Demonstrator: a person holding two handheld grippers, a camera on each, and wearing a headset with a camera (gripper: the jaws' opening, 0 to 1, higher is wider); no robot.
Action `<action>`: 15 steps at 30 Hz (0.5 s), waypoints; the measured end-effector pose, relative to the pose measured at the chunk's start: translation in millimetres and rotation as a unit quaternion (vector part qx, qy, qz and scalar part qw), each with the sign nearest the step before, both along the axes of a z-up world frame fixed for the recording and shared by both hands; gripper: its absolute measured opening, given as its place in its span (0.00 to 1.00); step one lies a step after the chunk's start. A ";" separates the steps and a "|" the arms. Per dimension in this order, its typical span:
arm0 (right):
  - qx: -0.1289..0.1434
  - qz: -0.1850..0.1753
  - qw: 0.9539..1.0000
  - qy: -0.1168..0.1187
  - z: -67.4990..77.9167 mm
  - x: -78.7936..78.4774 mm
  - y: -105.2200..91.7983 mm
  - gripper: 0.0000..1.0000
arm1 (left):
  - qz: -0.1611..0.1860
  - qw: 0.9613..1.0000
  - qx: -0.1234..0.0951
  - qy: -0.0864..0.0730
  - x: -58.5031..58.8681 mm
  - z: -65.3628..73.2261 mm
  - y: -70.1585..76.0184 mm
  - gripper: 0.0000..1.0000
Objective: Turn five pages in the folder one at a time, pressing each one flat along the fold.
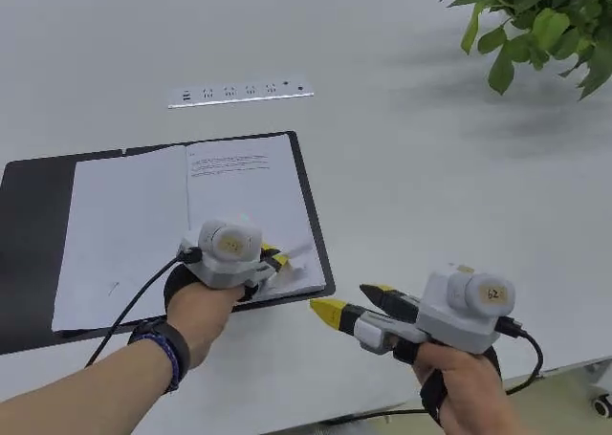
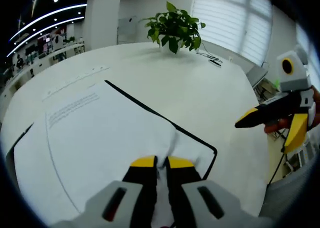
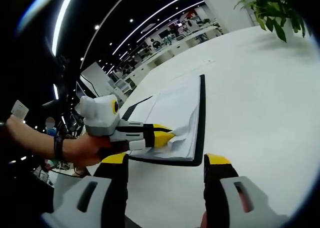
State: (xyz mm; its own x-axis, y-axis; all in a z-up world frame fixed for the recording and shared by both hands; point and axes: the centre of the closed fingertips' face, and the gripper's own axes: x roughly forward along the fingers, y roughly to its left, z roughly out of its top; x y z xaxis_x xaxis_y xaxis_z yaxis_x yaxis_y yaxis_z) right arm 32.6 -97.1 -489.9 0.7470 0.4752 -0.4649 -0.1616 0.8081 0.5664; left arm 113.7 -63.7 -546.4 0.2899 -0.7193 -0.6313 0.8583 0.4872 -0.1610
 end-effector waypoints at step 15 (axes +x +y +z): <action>0.049 -0.016 0.999 -0.009 -17.5 76.6 1.6 0.44 | -0.007 1.000 0.006 -0.003 -1.1 -0.2 0.7 0.05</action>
State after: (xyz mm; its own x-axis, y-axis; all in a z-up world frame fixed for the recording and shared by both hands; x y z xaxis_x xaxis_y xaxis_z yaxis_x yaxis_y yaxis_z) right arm 109.2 -95.5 -507.4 0.7706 0.4931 -0.4038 -0.1466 0.7537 0.6406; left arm 112.7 -63.1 -546.6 0.2829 -0.7164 -0.6377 0.8663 0.4762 -0.1506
